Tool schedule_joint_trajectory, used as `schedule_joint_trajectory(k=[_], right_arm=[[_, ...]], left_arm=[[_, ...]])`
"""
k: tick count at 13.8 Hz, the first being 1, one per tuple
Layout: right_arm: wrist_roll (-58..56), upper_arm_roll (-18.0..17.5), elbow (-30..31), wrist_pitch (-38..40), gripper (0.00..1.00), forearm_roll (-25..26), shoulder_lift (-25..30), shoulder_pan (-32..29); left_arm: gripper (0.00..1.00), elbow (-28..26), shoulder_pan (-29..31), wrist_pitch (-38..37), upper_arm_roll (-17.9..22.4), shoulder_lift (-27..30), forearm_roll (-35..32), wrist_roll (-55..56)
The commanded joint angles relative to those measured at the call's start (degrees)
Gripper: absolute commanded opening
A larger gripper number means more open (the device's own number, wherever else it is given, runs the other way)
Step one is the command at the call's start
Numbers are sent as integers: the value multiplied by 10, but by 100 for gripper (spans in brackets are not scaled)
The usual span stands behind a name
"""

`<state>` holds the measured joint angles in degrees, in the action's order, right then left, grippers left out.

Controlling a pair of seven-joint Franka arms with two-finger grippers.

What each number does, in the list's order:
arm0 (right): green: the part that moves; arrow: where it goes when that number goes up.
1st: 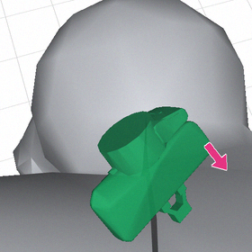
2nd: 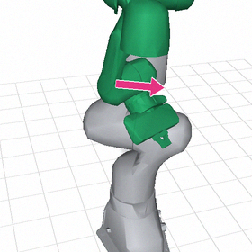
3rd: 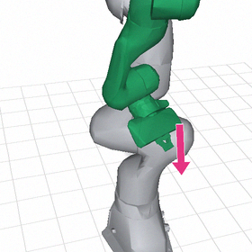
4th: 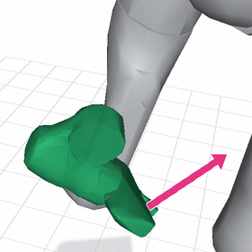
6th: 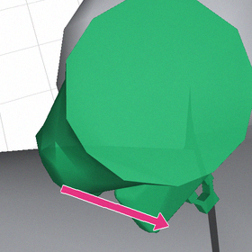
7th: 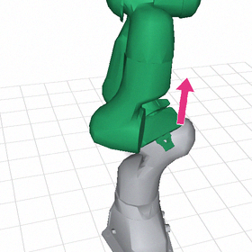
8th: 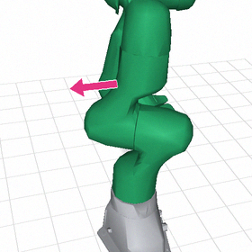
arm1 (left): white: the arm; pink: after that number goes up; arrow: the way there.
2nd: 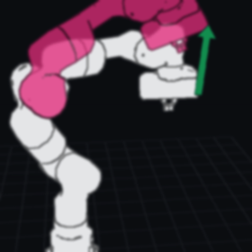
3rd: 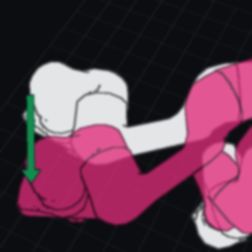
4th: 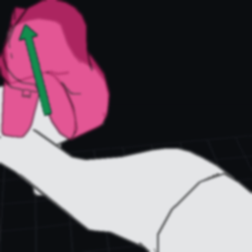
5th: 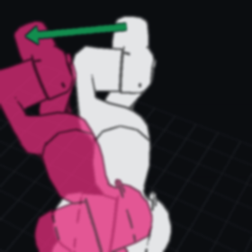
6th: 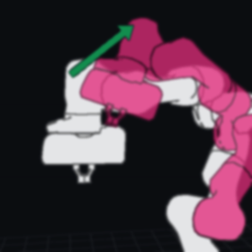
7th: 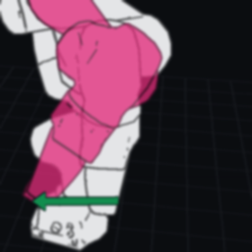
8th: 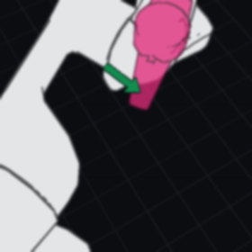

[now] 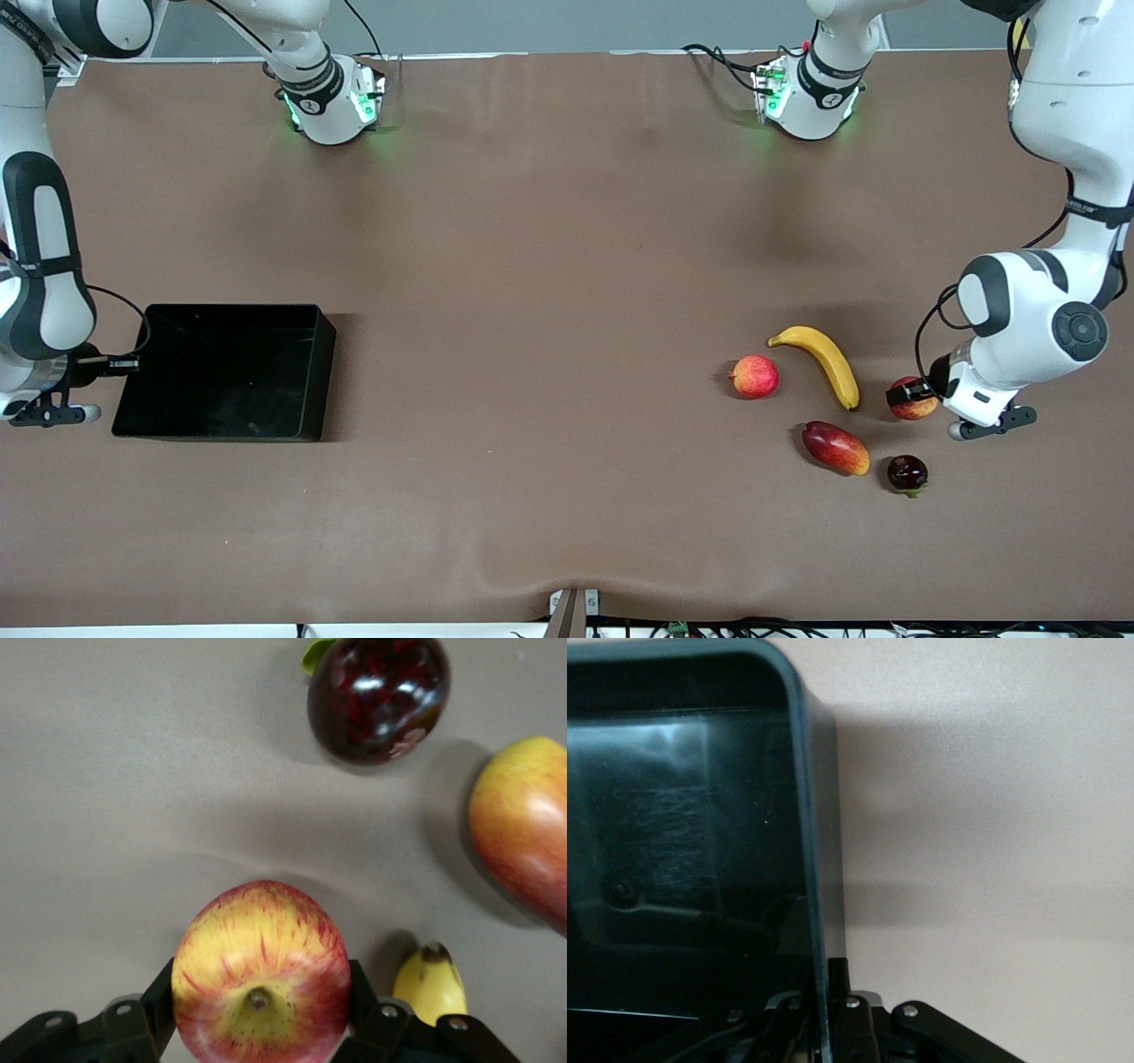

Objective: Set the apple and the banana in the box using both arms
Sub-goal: 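Grasp the apple with the left gripper while the right gripper pushes the box, then carry the apple toward the box with the left gripper while the right gripper withdraws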

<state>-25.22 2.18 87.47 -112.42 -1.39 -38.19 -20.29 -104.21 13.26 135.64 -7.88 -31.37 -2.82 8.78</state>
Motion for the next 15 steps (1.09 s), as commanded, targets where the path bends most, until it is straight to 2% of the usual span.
schedule_joint_trajectory(k=[1, 4, 8, 13, 15], right_arm=[[-11, -13, 5, 35, 0, 0, 50, 7], [-4, -15, 4, 59, 0, -8, 65, 67], [80, -15, 6, 84, 0, -97, 65, 153], [170, -15, 13, 99, 0, -153, 60, 258], [264, -15, 14, 85, 0, -157, 58, 304]], left_arm=[[0, -8, 0, -79, -20, 76, 3, -1], [0, -6, -1, -145, -42, 132, 3, 4], [0, -3, -1, -198, -92, 184, 4, 78], [0, 23, 0, -263, -182, 208, 4, 209], [0, 26, -1, -262, -222, 203, 4, 283]])
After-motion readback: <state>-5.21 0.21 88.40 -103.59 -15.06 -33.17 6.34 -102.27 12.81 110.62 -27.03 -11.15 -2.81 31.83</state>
